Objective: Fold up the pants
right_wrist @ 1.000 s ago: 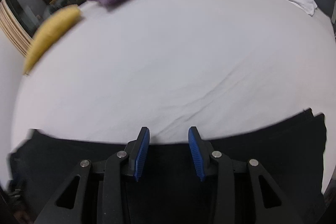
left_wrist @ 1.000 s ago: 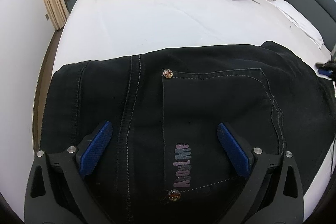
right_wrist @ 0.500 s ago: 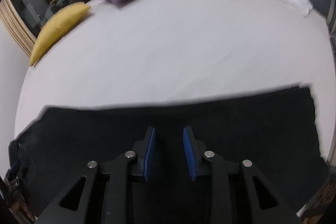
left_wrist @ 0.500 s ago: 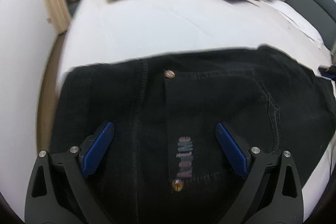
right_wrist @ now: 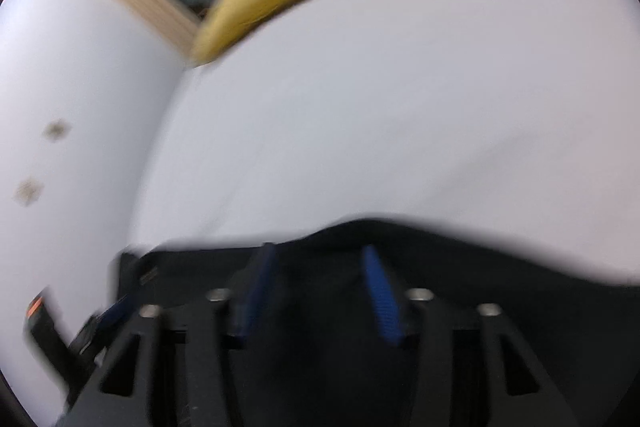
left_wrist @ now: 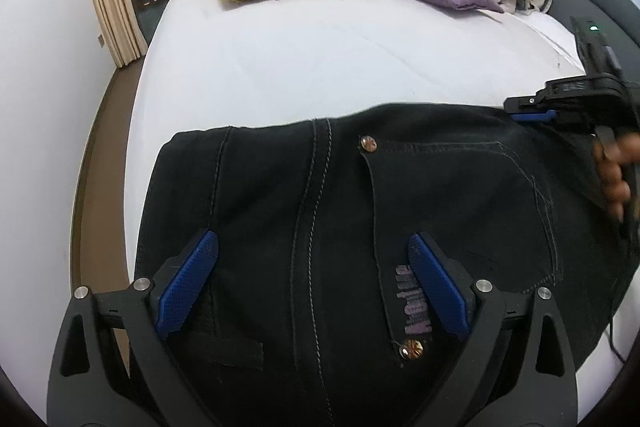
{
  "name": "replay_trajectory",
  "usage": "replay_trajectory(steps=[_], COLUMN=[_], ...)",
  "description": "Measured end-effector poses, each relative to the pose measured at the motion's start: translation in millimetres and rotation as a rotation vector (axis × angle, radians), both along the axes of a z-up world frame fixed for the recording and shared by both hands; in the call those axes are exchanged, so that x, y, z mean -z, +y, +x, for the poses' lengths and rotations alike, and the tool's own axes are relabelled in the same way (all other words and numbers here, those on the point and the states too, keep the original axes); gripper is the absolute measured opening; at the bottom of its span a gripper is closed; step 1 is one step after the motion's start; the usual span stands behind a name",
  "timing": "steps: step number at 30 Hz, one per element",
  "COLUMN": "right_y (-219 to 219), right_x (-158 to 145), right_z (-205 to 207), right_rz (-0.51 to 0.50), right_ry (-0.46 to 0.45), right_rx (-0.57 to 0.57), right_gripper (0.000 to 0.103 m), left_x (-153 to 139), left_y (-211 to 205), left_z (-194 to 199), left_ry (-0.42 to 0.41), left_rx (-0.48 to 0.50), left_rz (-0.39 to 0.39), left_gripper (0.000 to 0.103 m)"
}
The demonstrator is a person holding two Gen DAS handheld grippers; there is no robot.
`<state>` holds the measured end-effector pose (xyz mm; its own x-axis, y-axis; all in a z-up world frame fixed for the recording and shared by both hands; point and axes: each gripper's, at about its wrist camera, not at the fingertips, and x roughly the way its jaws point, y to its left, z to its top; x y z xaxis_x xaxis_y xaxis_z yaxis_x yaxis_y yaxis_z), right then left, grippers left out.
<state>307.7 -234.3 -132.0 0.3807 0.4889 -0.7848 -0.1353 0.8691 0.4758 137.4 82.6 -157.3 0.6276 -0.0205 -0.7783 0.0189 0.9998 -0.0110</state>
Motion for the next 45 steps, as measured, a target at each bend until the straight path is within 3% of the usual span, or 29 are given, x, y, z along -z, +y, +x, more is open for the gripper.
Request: replay_trajectory(steps=[2,3,4,8,9,11,12,13,15,17,19,20,21,23,24,26,29,32,34,35,37,38,40,42,45], right_y=[-7.0,-10.0,-10.7,11.6,20.0,36.0,31.4,17.8,-14.8,-45.3,-61.0,-60.8,-56.0,-34.5,-19.0,14.6,40.2,11.6,-29.1,-48.5,-76.1,-104.1,-132.8,-135.8,-136.8], right_x=[-6.7,-14.5,-24.6,-46.2,-41.8,-19.0,1.2,6.3,13.4,11.4,-8.9,-23.9,-30.9,-49.9,-55.0,-49.1,-2.3,14.9,13.2,8.0,-2.3,-10.9,-19.9,-24.1,1.2], right_z=[1.6,-5.3,-16.4,-84.9,-104.4,-123.1,-136.2,-143.9,-147.7,-147.1,-159.4,-167.2,-173.1,-188.4,-195.0,-196.3,-206.1,-201.4,-211.3,-217.0,-215.9,-222.6,-222.6,-223.7,-217.4], right_rz=[-0.109,-0.117,-0.075,0.143,0.170,0.118,0.102,0.144,0.191,0.158,0.040,0.036,0.075,0.175,0.221,0.284,0.258,0.320,0.329,0.287,0.244,0.247,0.296,0.319,0.286], right_ry=[0.007,0.004,-0.019,-0.069,-0.070,-0.018,0.010,-0.029,-0.003,0.048,0.025,-0.009,-0.030,-0.084,-0.097,-0.082,0.062,0.086,0.097,0.077,0.048,0.025,-0.031,-0.064,-0.008], right_rx=[0.084,0.094,0.076,-0.117,-0.156,-0.184,-0.176,-0.149,-0.074,0.033,0.086,0.072,0.046,-0.033,-0.078,-0.145,-0.134,-0.065,0.024,0.073,0.172,0.253,0.306,0.321,0.355], right_gripper=[0.022,0.025,0.025,0.055,0.066,0.070,0.063,0.056,0.020,0.011,0.020,0.034,0.045,0.058,0.066,0.070,0.070,0.038,0.035,0.035,0.042,0.053,0.055,0.065,0.069], left_x=[-4.0,-7.5,-14.9,-28.6,-23.2,-5.9,0.2,1.2,-7.9,-29.2,-48.3,-55.9,-62.0,-72.4,-75.5,-74.9,-57.0,-13.3,-1.9,-4.5,-17.3,-29.4,-48.3,-50.1,-30.3], left_y=[4.5,6.3,9.1,10.7,12.5,16.8,20.2,24.3,38.9,63.6,88.8,100.2,108.9,114.8,109.3,81.8,36.8,9.8,4.4,3.7,1.4,1.2,-12.3,-38.1,-78.2], left_z=[0.7,-1.4,-6.5,-13.8,-13.1,-6.0,-4.1,-5.9,-7.5,-15.4,-22.9,-28.4,-33.8,-43.8,-47.3,-48.7,-40.6,-20.7,-23.9,-24.3,-27.4,-32.0,-35.7,-31.8,-24.2], left_ry=[-0.001,-0.005,-0.026,-0.076,-0.060,0.002,0.006,-0.006,-0.007,-0.063,-0.101,-0.117,-0.127,-0.135,-0.138,-0.119,-0.073,0.062,0.048,0.051,0.043,0.007,-0.050,-0.038,0.020], left_rx=[-0.005,-0.006,-0.009,-0.034,-0.039,-0.056,-0.052,-0.051,-0.061,-0.111,-0.180,-0.211,-0.232,-0.238,-0.215,-0.123,-0.025,-0.010,-0.019,-0.021,-0.030,-0.025,0.009,0.079,0.157], left_rz=[-0.020,-0.037,-0.062,-0.057,-0.042,0.000,0.006,0.001,-0.056,-0.097,-0.099,-0.114,-0.134,-0.188,-0.207,-0.197,-0.131,-0.037,0.009,0.011,0.004,-0.001,-0.002,-0.021,0.006], left_gripper=[0.097,0.097,0.097,0.097,0.097,0.097,0.097,0.097,0.097,0.097,0.097,0.097,0.097,0.097,0.097,0.097,0.097,0.097,0.099,0.099,0.099,0.099,0.099,0.099,0.099])
